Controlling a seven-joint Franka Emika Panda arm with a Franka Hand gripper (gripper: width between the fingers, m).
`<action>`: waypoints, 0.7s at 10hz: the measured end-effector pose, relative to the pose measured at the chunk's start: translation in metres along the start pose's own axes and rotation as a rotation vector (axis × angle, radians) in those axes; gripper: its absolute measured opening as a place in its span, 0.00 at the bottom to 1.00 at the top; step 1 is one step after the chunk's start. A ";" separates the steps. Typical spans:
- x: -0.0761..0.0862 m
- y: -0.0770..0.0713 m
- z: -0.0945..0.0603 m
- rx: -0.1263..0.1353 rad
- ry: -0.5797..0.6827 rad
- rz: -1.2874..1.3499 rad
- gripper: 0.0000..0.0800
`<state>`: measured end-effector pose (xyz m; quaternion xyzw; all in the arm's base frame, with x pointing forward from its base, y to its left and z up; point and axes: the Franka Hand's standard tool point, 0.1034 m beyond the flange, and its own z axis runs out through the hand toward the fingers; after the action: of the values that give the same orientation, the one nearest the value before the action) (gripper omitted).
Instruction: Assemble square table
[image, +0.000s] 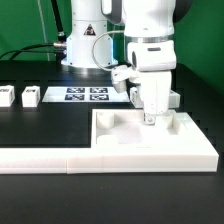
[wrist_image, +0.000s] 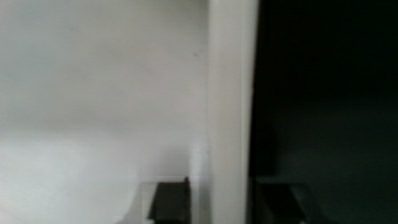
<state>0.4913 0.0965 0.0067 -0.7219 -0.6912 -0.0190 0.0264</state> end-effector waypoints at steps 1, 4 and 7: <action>0.000 0.000 0.000 0.001 0.000 0.001 0.54; -0.001 0.000 0.001 0.002 0.000 0.002 0.79; -0.002 -0.001 -0.010 -0.014 -0.003 0.050 0.81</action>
Offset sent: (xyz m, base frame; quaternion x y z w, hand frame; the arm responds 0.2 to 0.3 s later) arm 0.0000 0.0000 0.0000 0.0000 0.0000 0.0000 1.0000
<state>0.4906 0.0942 0.0166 -0.7390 -0.6730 -0.0222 0.0210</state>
